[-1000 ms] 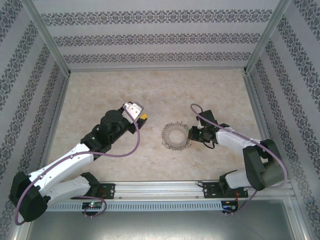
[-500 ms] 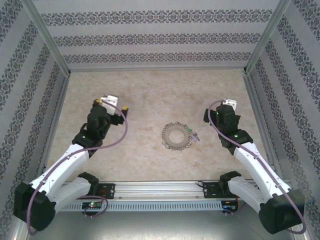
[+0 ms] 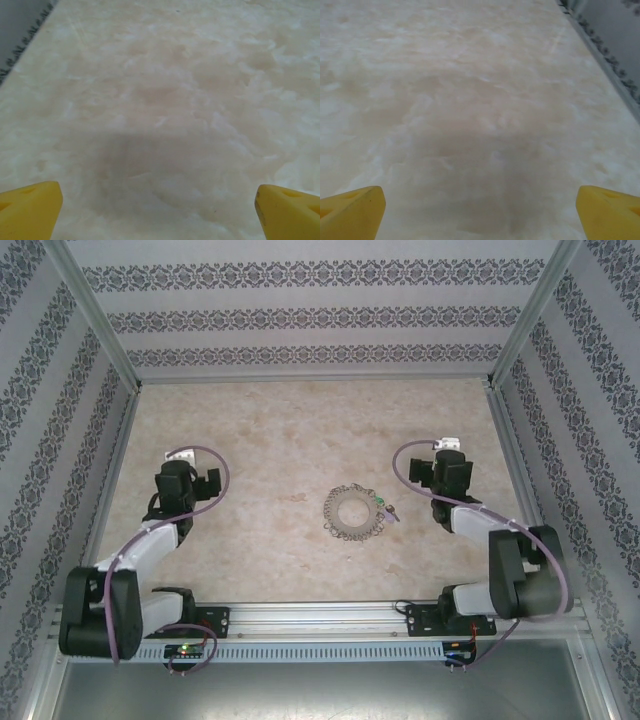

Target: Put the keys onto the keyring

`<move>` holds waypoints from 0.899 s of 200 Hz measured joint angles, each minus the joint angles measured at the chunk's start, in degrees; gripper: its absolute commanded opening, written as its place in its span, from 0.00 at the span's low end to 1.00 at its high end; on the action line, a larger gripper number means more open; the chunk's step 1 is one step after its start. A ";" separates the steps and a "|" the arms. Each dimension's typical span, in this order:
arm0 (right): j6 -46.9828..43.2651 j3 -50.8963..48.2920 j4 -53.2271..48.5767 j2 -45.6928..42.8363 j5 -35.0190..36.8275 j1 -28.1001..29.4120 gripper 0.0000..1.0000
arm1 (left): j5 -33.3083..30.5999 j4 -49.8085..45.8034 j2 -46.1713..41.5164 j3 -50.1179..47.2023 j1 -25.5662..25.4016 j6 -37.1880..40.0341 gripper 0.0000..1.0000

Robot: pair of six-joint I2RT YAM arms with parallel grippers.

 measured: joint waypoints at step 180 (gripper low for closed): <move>-0.87 -6.80 26.21 6.78 1.36 -0.96 0.98 | 8.20 29.73 20.72 -2.14 0.35 3.48 1.00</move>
